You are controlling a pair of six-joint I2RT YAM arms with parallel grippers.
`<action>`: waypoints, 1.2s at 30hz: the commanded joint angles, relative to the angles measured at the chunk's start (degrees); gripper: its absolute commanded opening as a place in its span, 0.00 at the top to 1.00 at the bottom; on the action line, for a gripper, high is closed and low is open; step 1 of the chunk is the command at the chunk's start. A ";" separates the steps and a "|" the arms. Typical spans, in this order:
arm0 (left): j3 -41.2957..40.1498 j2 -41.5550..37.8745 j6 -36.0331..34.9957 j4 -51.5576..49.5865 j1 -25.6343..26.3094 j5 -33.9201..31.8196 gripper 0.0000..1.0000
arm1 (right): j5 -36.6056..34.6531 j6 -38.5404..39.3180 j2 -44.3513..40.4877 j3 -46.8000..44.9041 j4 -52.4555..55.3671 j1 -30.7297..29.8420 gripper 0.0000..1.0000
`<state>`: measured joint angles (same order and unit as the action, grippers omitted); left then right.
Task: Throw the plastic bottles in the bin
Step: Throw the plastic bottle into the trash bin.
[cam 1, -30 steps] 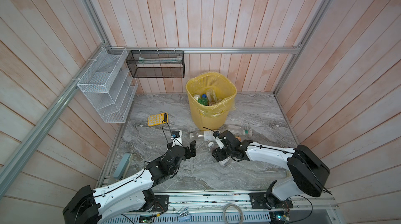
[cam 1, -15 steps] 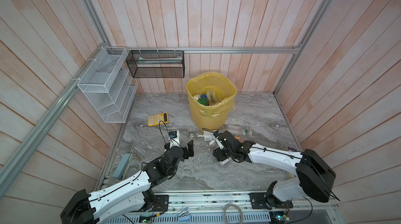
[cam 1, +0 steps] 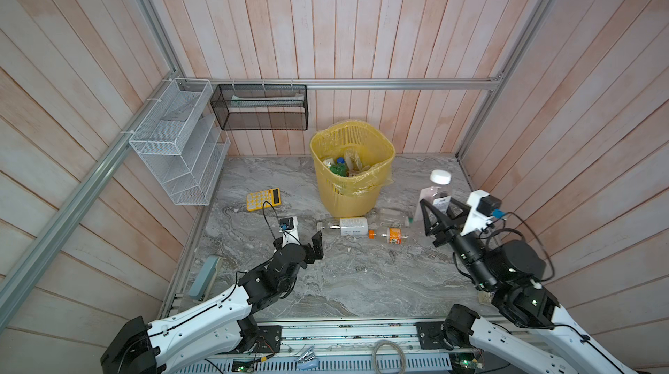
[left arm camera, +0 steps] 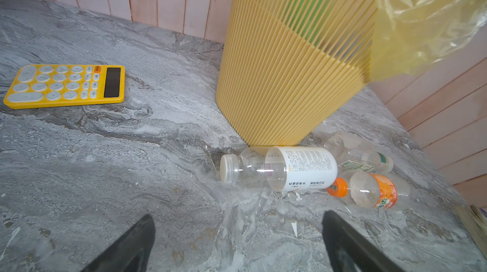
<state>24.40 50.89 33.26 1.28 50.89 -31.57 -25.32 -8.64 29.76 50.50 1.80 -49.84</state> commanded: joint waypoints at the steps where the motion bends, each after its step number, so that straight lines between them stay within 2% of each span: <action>1: 1.17 0.11 -0.02 0.45 -0.36 0.33 0.00 | -3.15 10.23 5.17 6.68 -9.94 -0.02 0.57; 4: 1.41 0.26 -0.11 0.65 -0.36 1.39 0.00 | -1.16 13.92 14.28 13.70 -12.28 0.01 0.56; 8: 2.46 1.20 -0.38 0.32 -0.30 2.30 0.00 | 5.71 12.44 30.57 24.55 -9.93 1.98 0.55; 11: 3.42 2.18 -0.52 -0.52 -0.17 2.83 0.00 | 17.28 6.77 46.89 34.93 -0.85 8.42 0.53; 14: 4.84 2.64 -0.73 -3.08 -0.09 3.05 0.00 | 16.36 6.05 58.42 48.51 10.79 10.92 0.47; 15: 5.38 2.48 -0.82 -4.30 -0.09 2.96 0.00 | 15.77 6.47 58.76 49.75 11.38 10.99 0.41; 17: 5.38 1.62 -1.19 -5.14 0.13 2.58 0.00 | 15.04 6.79 56.41 48.31 9.07 10.95 0.20; 18: 5.08 1.25 -1.57 -4.98 0.09 2.48 0.00 | 14.05 6.95 54.73 47.38 7.94 11.04 0.14; 19: 5.03 0.85 -1.90 -4.76 0.16 2.48 0.00 | 13.23 7.05 53.34 46.85 7.60 11.16 0.12; 30: 7.95 4.99 -6.66 -3.54 3.08 2.26 0.00 | 10.82 6.92 41.97 37.66 7.55 14.82 0.09; 32: 8.41 6.35 -7.88 -3.15 3.32 2.21 0.00 | 11.19 5.38 40.58 34.28 7.52 16.36 0.09; 33: 8.64 7.03 -8.59 -2.89 5.25 2.35 0.00 | 11.64 4.29 39.99 32.23 7.43 17.21 0.09; 36: 9.86 9.77 -11.55 -2.51 6.42 3.24 0.00 | 13.13 -0.08 36.52 21.51 4.88 20.14 0.09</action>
<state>32.08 58.94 25.54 -1.96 56.45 -28.86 -13.19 -4.34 66.87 79.44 5.58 -31.48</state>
